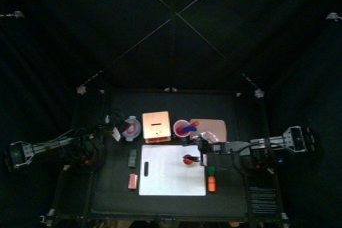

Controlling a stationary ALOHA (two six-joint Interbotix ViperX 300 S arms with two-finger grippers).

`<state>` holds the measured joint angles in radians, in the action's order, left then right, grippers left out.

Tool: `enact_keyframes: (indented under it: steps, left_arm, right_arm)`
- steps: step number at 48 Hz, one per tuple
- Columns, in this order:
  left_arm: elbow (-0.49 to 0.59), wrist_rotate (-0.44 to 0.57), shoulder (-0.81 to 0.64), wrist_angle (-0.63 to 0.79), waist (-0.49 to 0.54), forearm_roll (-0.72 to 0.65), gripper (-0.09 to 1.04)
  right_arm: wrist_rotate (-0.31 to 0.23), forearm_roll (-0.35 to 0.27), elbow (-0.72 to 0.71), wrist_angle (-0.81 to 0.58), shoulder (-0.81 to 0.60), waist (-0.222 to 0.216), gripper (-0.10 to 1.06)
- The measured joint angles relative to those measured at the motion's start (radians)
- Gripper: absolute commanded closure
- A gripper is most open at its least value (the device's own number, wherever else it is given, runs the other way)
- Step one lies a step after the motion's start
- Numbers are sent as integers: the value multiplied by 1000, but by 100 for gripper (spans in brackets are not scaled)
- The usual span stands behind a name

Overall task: Get the cutter from the drawer then cut the dough then place the extra dough in the bowl
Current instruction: Place the extra dough in the bowl

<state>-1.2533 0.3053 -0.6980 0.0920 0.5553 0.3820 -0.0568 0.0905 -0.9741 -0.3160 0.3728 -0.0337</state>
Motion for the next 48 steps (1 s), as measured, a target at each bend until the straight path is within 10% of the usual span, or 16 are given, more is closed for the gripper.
enact_keyframes:
  steps: [9,24,48]
  left_arm:
    - [0,-5,14,-14,6,14,6]
    - [-2,9,15,-187,0,347,6]
    - [-64,2,14,-715,-558,-100,6]
  right_arm:
    - [-2,-5,0,-2,0,0,4]
    - [0,-29,0,-2,0,-2,4]
    - [15,-6,0,-198,0,-44,4]
